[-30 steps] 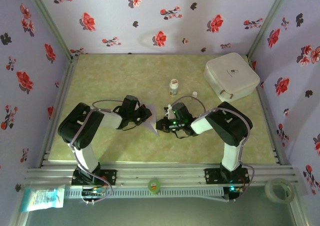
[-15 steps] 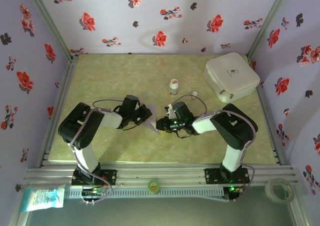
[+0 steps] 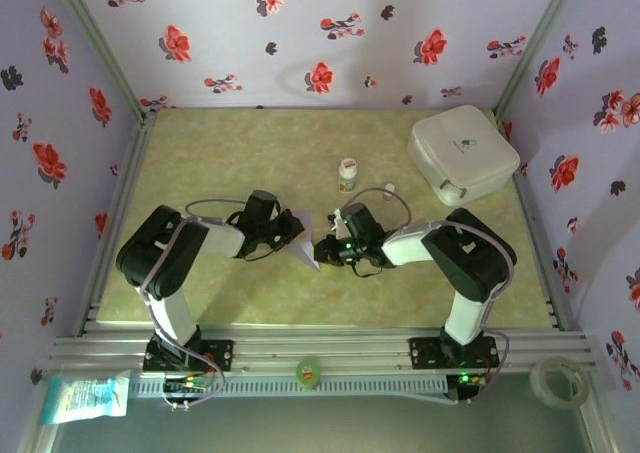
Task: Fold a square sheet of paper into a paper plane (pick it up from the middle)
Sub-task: Fourth fold the wing at the center of the table.
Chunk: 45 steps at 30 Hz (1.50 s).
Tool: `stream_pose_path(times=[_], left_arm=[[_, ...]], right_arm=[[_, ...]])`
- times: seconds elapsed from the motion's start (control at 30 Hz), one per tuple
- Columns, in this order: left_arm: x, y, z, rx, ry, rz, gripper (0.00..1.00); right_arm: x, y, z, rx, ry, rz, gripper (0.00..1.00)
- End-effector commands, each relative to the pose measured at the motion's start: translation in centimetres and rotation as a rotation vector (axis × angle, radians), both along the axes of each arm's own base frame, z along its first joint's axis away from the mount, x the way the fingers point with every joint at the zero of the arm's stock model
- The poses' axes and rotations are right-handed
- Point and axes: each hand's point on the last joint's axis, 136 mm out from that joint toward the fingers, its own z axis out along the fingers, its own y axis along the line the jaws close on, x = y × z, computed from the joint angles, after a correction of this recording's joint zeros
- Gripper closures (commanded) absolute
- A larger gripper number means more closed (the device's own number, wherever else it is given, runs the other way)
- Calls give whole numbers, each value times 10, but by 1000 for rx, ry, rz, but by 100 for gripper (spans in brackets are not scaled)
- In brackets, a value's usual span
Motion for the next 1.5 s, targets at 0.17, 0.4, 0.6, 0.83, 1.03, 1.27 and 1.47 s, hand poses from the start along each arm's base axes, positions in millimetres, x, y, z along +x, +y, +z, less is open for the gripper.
stream_pose_path(times=[0.17, 0.4, 0.6, 0.83, 1.03, 1.27, 1.47], left_arm=[[-5, 8, -20, 57, 39, 11, 96], [-5, 8, -21, 57, 40, 12, 96], [-5, 9, -24, 59, 49, 27, 96], [-4, 12, -24, 66, 47, 47, 97], [-5, 13, -26, 70, 51, 50, 97], [-5, 13, -25, 69, 49, 48, 97], [-6, 14, -26, 69, 52, 49, 97]], right_arm=[[-21, -15, -20, -77, 75, 1, 86], [-27, -11, -14, -35, 97, 12, 90], [-32, -14, -17, -41, 113, 17, 95], [-38, -15, -20, -44, 142, 22, 94], [-40, -16, -20, -44, 154, 25, 93], [-44, -20, -20, -58, 155, 31, 90], [-49, -22, -22, -64, 168, 44, 95]])
